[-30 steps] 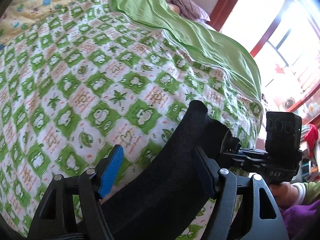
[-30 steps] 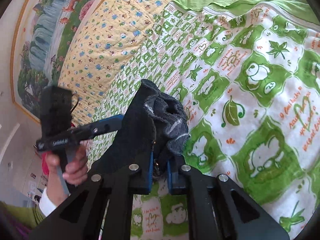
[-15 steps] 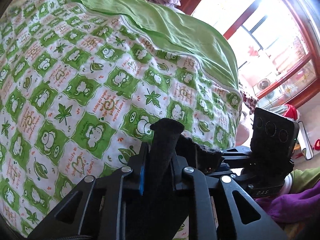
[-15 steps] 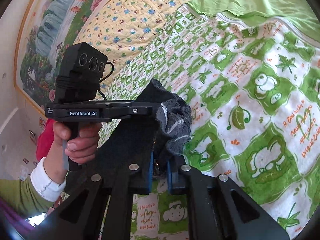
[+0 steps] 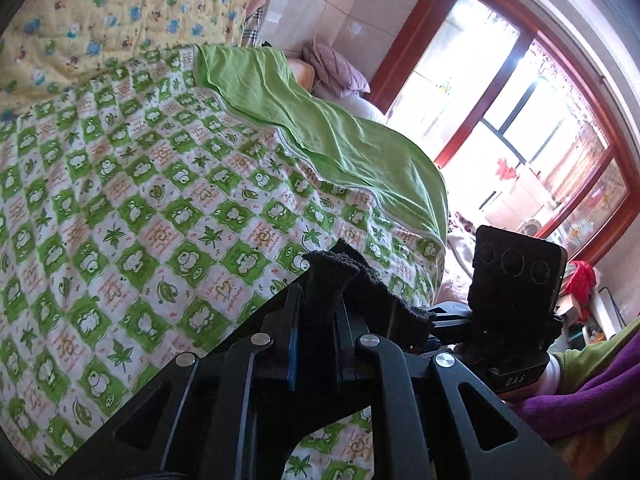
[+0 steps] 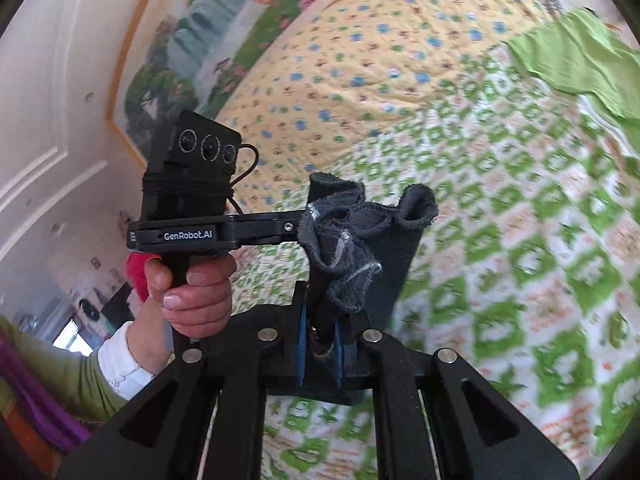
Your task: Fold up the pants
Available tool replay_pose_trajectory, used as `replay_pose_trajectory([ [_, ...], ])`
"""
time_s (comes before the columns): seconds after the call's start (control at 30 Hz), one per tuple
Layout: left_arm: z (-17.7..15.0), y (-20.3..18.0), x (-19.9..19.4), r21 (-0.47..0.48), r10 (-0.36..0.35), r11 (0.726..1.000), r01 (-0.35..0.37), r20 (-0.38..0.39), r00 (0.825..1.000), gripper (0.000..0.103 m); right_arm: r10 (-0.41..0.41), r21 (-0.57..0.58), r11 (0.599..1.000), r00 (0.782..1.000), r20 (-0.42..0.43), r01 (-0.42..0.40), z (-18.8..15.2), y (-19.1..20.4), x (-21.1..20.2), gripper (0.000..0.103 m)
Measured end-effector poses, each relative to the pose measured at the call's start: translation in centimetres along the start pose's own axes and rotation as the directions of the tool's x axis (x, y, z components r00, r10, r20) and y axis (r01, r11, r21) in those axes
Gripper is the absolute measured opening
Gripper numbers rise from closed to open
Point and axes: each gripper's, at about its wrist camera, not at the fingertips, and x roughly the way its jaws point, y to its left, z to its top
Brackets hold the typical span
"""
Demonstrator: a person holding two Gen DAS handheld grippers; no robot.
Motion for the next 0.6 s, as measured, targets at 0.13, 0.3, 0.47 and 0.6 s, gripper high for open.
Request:
replay_pose_trajectory([
  [0.13,-1.9,0.2,-2.4,-0.012,0.029,1.000,-0.029,0.040,0.999,0.011,0.052,-0.051,0.997,0.998,-0.043,-0.054,0.0,1.9,2.0,0.012],
  [0.3,-4.8,1.3,-4.8,-0.057,0.063,0.997,-0.058,0.082,0.995,0.011,0.123,-0.099,0.986,0.983,-0.139,-0.137,-0.4,3.2,4.8,0.012],
  [0.47,-8.2,3.8,-6.6,-0.156,0.106,0.984,-0.087,0.117,0.987,0.010,0.159,-0.120,0.974,0.957,-0.244,-0.192,-1.0,3.9,8.5,0.012],
  [0.6,-11.1,6.4,-7.2,-0.259,0.132,0.961,-0.094,0.131,0.983,0.008,0.155,-0.118,0.972,0.937,-0.314,-0.201,-1.5,3.9,11.5,0.012],
])
